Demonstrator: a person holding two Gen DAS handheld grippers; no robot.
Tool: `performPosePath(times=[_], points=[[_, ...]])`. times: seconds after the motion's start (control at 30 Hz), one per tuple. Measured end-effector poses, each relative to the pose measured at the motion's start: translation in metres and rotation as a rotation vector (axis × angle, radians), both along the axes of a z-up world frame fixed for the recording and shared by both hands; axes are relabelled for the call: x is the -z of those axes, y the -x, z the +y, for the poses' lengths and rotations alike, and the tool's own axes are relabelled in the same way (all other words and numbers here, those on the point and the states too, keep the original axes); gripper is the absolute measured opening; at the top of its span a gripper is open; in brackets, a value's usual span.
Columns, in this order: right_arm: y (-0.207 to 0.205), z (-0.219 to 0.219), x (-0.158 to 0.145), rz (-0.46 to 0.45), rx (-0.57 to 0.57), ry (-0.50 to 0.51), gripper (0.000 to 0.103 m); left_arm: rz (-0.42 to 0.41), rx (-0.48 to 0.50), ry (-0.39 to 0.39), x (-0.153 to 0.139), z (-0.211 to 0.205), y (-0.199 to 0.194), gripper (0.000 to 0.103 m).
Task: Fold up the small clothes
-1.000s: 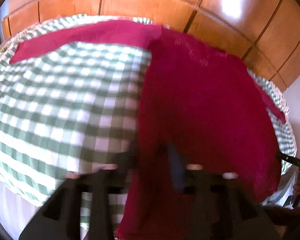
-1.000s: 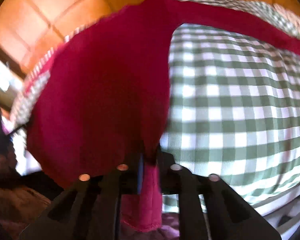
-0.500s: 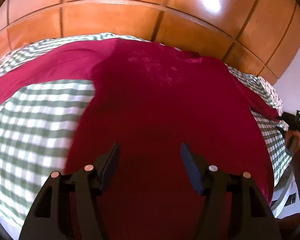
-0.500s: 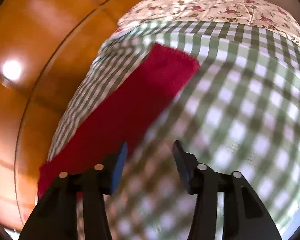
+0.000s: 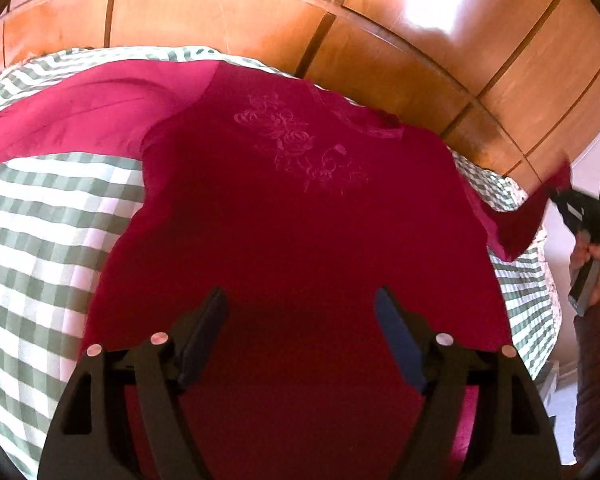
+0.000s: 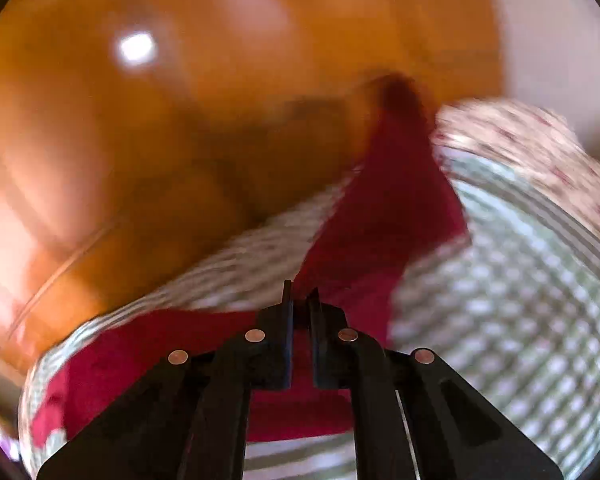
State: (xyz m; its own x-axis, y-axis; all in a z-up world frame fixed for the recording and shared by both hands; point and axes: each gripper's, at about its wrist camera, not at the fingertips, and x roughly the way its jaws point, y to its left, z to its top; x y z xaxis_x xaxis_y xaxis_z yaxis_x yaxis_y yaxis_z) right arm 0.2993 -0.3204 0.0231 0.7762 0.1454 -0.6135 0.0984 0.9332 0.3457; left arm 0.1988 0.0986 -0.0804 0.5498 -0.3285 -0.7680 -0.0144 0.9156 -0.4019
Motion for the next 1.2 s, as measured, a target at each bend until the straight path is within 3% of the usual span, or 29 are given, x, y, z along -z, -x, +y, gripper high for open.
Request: performPosePath(times=[0.1, 0.27, 0.33, 0.37, 0.43, 0.47, 0.77, 0.83, 0.87, 0.93, 0.97, 1.0, 1.2], points=[[-0.011, 0.082, -0.005, -0.025, -0.175, 0.0, 0.005, 0.001, -0.006, 0.064, -0.002, 0.007, -0.003, 0.075], [-0.026, 0.205, 0.013, 0.019, -0.449, -0.005, 0.005, -0.03, -0.019, 0.118, -0.012, 0.021, -0.015, 0.074], [-0.024, 0.239, 0.021, 0.053, -0.541, -0.024, 0.014, -0.04, -0.022, 0.123, -0.016, 0.026, -0.02, 0.073], [-0.025, 0.242, 0.023, 0.054, -0.552, -0.029, 0.032, -0.043, -0.023, 0.123, -0.018, 0.027, -0.022, 0.072], [-0.017, 0.236, 0.023, 0.03, -0.528, -0.055, 0.06, -0.046, -0.012, 0.138, -0.02, 0.03, -0.03, 0.069], [-0.014, 0.227, 0.024, 0.025, -0.505, -0.071, 0.062, -0.049, -0.011, 0.138, -0.02, 0.032, -0.033, 0.069], [0.05, 0.107, 0.059, 0.133, -0.26, -0.07, 0.062, -0.025, -0.032, 0.126, -0.009, 0.032, -0.104, 0.061], [0.065, 0.081, 0.074, 0.173, -0.201, -0.081, 0.062, 0.006, -0.03, 0.123, 0.001, 0.025, -0.127, 0.05], [0.069, 0.074, 0.079, 0.183, -0.185, -0.085, 0.062, 0.023, -0.018, 0.131, 0.004, 0.022, -0.136, 0.035], [0.074, 0.062, 0.087, 0.197, -0.147, -0.093, 0.062, 0.054, 0.001, 0.132, 0.011, 0.012, -0.156, 0.022], [0.074, 0.058, 0.089, 0.198, -0.136, -0.101, 0.062, 0.054, 0.011, 0.129, 0.012, 0.008, -0.16, 0.009], [0.071, 0.057, 0.09, 0.194, -0.131, -0.107, 0.062, 0.051, 0.02, 0.114, 0.01, 0.004, -0.165, 0.002], [0.042, 0.081, 0.068, 0.104, -0.179, -0.074, 0.062, -0.086, -0.079, 0.108, -0.03, 0.034, -0.155, 0.002]])
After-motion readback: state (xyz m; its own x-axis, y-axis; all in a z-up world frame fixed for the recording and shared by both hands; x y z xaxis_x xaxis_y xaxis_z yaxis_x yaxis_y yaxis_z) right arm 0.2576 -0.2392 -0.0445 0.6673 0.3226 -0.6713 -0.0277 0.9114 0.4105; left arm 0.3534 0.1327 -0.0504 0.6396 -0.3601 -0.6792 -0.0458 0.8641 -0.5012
